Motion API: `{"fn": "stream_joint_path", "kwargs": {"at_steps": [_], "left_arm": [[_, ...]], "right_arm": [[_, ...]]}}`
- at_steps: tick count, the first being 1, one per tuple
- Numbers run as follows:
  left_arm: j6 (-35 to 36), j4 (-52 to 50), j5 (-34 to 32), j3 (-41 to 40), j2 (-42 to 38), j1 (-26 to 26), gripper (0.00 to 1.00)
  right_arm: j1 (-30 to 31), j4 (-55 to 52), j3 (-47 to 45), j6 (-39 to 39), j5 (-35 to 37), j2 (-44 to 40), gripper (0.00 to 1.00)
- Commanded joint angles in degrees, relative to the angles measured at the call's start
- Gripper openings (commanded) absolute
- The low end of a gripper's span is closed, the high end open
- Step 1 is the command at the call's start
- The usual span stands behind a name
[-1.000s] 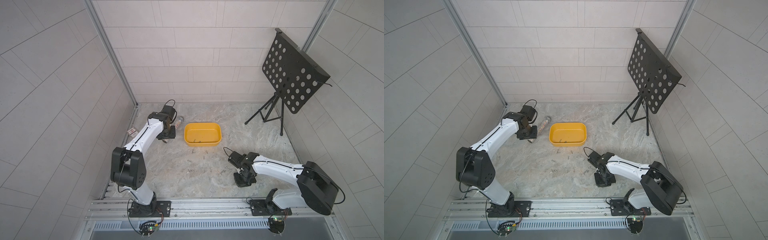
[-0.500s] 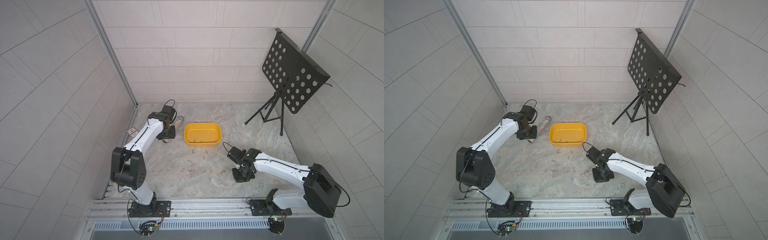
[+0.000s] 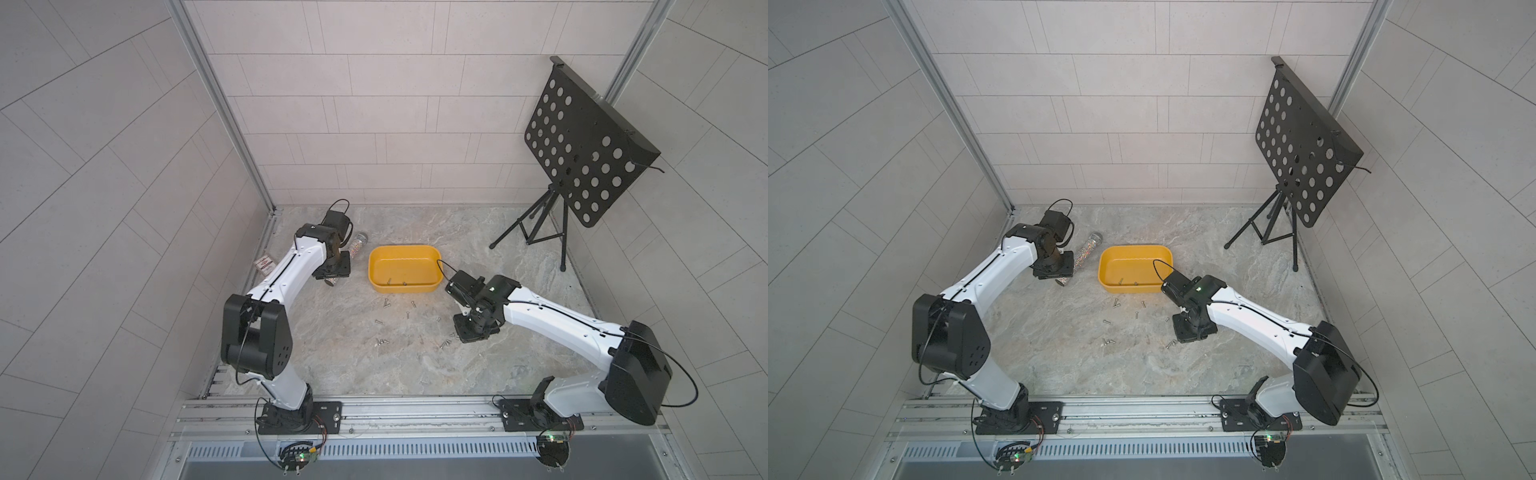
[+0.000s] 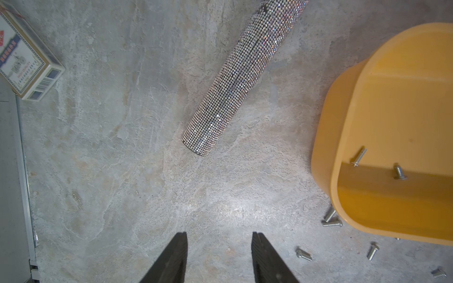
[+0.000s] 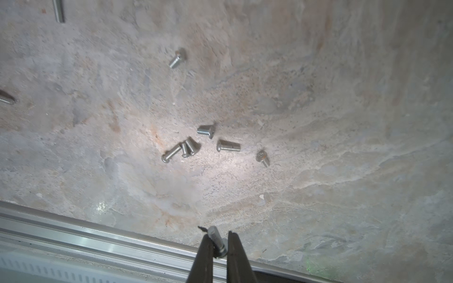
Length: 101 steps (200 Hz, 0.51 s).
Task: Put the screws on the desktop into the storage box
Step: Place the screw in the storage box.
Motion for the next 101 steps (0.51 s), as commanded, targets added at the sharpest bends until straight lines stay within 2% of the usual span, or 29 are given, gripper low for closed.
{"fn": "stream_joint_path", "kwargs": {"at_steps": [1,101], "left_arm": [[0.41,-0.44,-0.4,-0.6,-1.11,0.61,0.49],[0.49,0.45,1.26,-1.26,-0.86,1.97,0.49]], "right_arm": [[-0.22,-1.31,4.9,-2.68,2.39,2.81,0.01],[-2.74,-2.01,31.05,-8.12,2.38,23.44,0.0]]}}
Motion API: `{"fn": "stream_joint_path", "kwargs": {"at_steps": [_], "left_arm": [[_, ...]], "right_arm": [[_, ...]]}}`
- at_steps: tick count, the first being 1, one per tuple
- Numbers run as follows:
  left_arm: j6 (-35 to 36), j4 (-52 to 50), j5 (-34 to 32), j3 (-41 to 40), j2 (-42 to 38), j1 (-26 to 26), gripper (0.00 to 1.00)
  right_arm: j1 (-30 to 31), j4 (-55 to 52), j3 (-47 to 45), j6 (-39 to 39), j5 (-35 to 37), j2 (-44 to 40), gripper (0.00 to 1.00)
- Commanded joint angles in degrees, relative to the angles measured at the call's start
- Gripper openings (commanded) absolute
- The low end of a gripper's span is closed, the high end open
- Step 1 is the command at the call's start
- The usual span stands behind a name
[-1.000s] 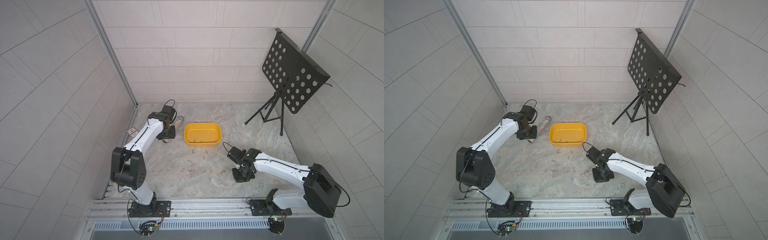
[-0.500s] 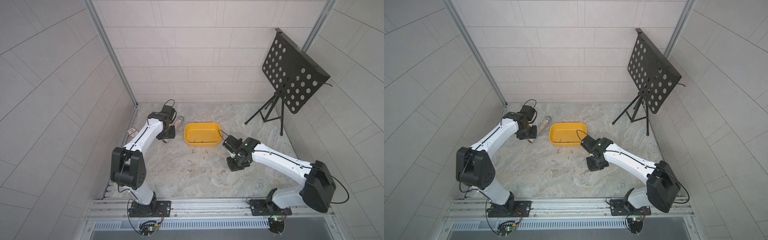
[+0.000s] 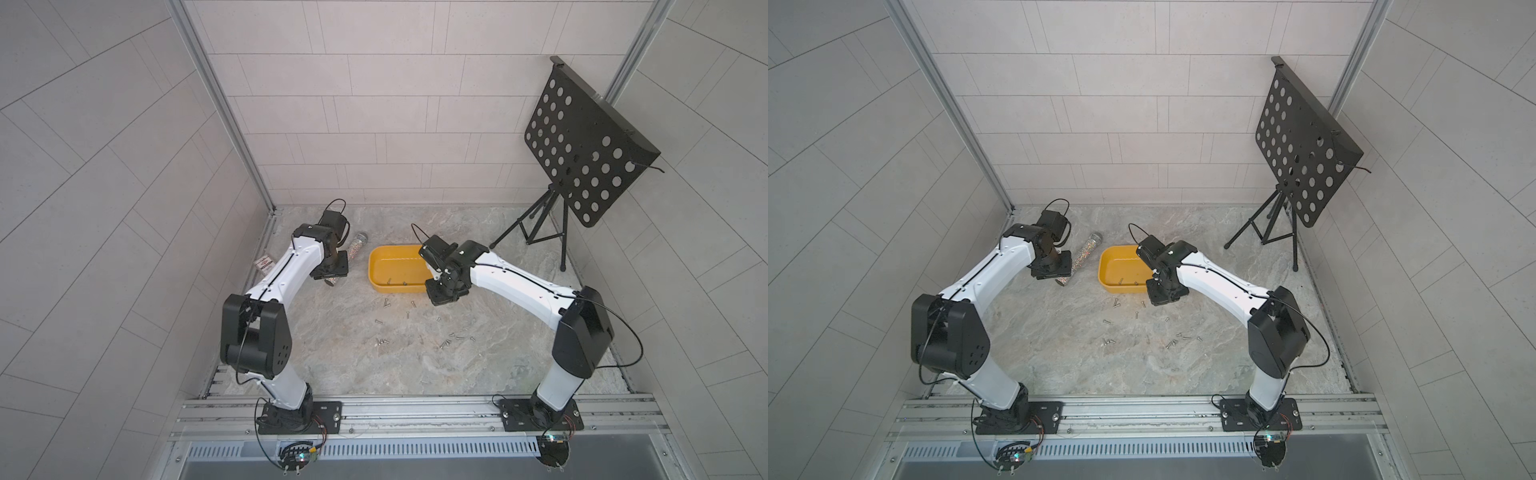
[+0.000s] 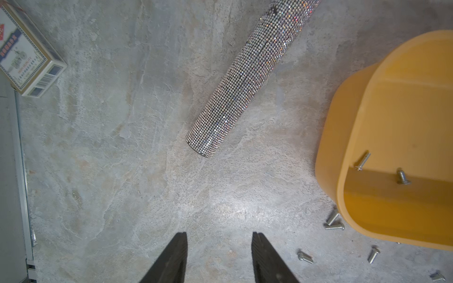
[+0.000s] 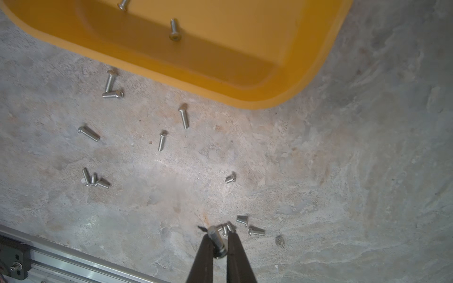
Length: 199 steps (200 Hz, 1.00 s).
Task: Put the screws on the desktop into the storage box
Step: Place the screw in the storage box.
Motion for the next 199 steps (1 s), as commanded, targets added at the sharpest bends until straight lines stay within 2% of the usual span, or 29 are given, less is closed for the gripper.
{"fn": "stream_joint_path", "kwargs": {"at_steps": [1,143,199], "left_arm": [[0.46,0.04,0.51,-0.86,-0.88,0.65,0.49],[0.52,0.48,2.02,-1.32,-0.87,1.51,0.49],[0.52,0.49,2.54,-1.24,-0.79,1.6,0.49]], "right_arm": [[-0.55,-1.79,4.87,-1.68,0.92,3.63,0.0],[-2.59,-9.48,36.9,-3.12,-0.52,30.44,0.0],[-2.83,-10.93,42.32,-3.11,-0.94,35.53,0.0]]}}
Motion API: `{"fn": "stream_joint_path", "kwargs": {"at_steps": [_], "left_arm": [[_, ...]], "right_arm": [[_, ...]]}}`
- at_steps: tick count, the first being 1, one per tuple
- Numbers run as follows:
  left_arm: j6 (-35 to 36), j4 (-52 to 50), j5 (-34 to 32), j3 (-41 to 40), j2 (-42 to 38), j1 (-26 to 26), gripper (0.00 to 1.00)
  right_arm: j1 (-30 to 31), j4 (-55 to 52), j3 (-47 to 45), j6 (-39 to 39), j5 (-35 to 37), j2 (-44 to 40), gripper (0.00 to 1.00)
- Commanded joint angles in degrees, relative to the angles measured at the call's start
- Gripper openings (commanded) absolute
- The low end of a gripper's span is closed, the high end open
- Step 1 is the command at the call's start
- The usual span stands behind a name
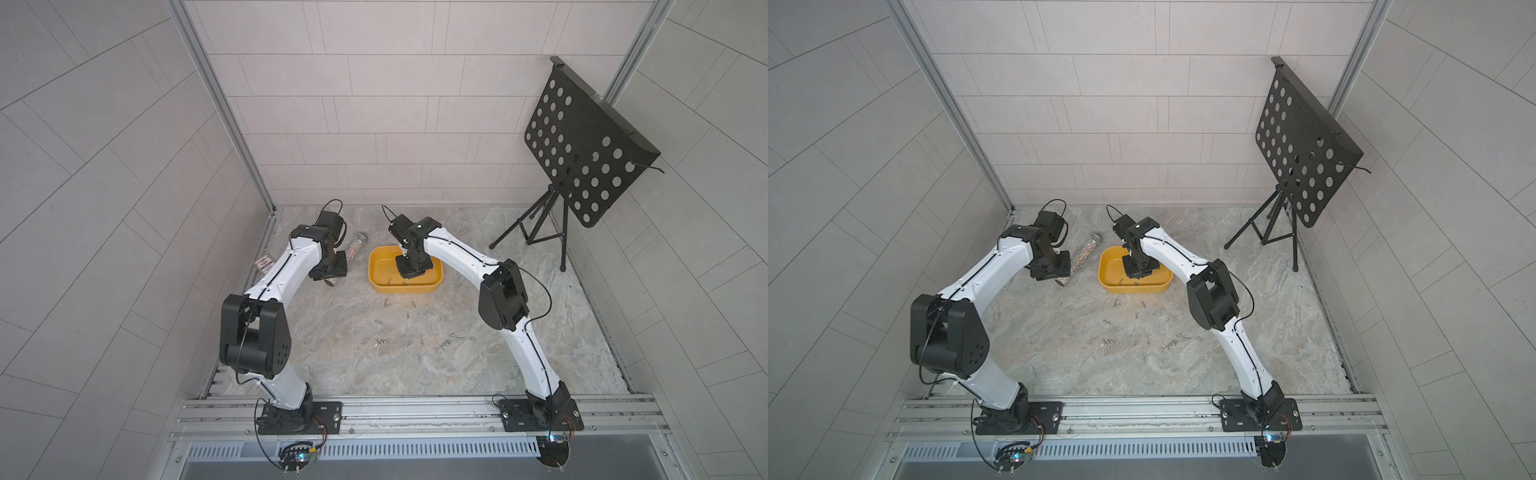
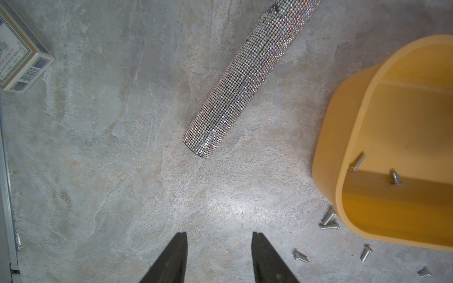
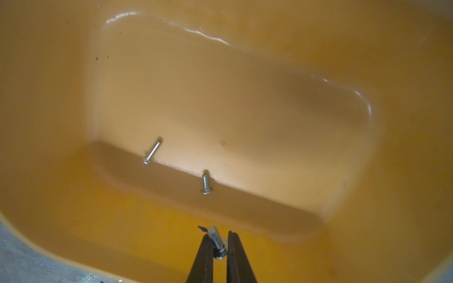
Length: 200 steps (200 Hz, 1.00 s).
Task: Put the screws on the desktop into the storage box
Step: Place the screw in the storage box.
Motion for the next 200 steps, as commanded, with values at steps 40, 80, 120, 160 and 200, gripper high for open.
{"fn": "stream_joint_path", "kwargs": {"at_steps": [40,80,120,160,200], "left_arm": [[0.46,-0.35,0.54,-0.64,-0.77,0.44,0.49],[0.49,-0.35,0.76,-0.67,-0.75,0.49,0.49],[0.55,-0.33,0.97,-0.69,-0.85,0.52,0.49],[0.58,-0.3,0.97,-0.69,-1.0,0.43,0.49],[0.51,-0.36,1.22,-0.6,-1.11,0.46,0.49]], "right_arm": [[-0.44,-2.4,3.26,-0.81,-0.77,3.26,0.03],[-1.04,-2.12,3.21,-1.41,0.02,3.37,0.03],[-1.2,-1.95,3.69,-1.41,-0.07,3.82,0.1],[-1.31,-3.03,5.02,-1.73,0.08,3.81,0.26],[-1.28,-4.31,6.22,-2.28,1.05,3.13,0.35]]}}
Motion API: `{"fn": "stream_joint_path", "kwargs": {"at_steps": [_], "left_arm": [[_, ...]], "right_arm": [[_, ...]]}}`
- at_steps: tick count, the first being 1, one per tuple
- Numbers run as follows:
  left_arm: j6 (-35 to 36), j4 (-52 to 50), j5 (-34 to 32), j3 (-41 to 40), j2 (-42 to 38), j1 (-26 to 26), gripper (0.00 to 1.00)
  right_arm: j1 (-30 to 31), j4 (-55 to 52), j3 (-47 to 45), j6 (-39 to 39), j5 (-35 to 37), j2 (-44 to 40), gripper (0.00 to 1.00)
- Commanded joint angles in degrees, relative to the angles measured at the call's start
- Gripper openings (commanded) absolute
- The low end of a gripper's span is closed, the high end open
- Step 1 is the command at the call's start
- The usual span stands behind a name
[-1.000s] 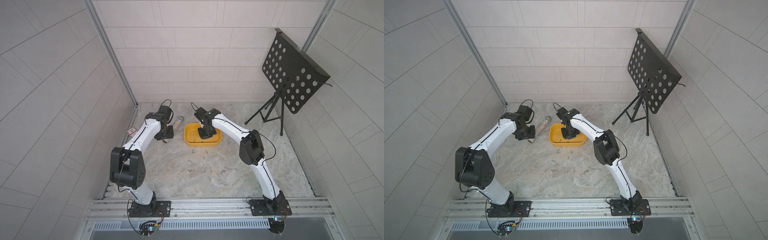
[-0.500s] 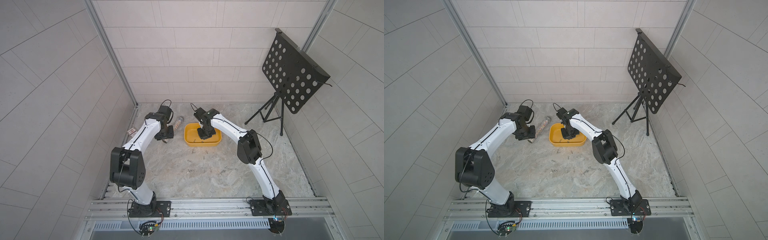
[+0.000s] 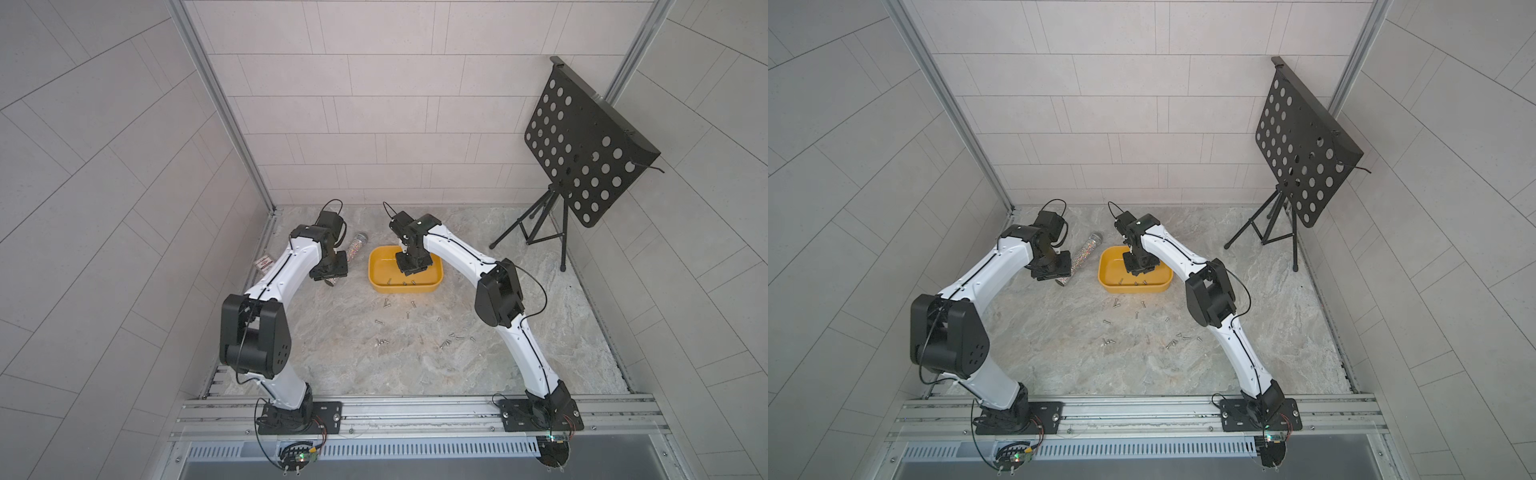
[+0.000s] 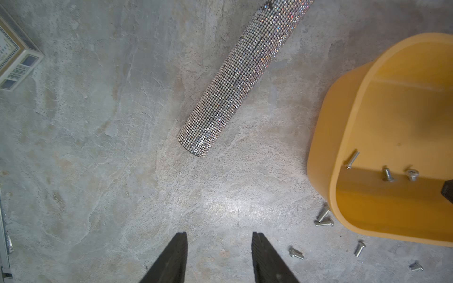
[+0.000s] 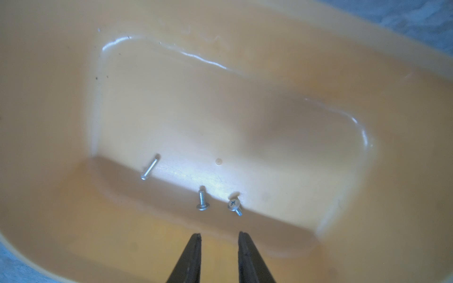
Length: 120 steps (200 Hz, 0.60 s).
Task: Put the screws on the desktop into the storage box
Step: Place the screw in the storage box, then pick up the screw from the center of the board.
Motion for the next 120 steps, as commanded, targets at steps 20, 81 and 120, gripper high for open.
{"fn": "stream_joint_path", "kwargs": {"at_steps": [20,81,120], "left_arm": [[0.53,-0.32,-0.05,-0.66,-1.23,0.41,0.49],[0.65,-0.35,0.16,-0.65,-1.37,0.49,0.49],[0.85,-0.39,-0.68,-0.73,-2.2,0.44,0.49]], "right_arm": [[-0.02,-3.21,1.74,-0.67,1.89,-0.53,0.36],[0.06,1.17,-11.8,-0.44,5.61,-14.67,0.37],[-0.57,6.8,-29.54,1.19,7.55,-28.17,0.38]]}}
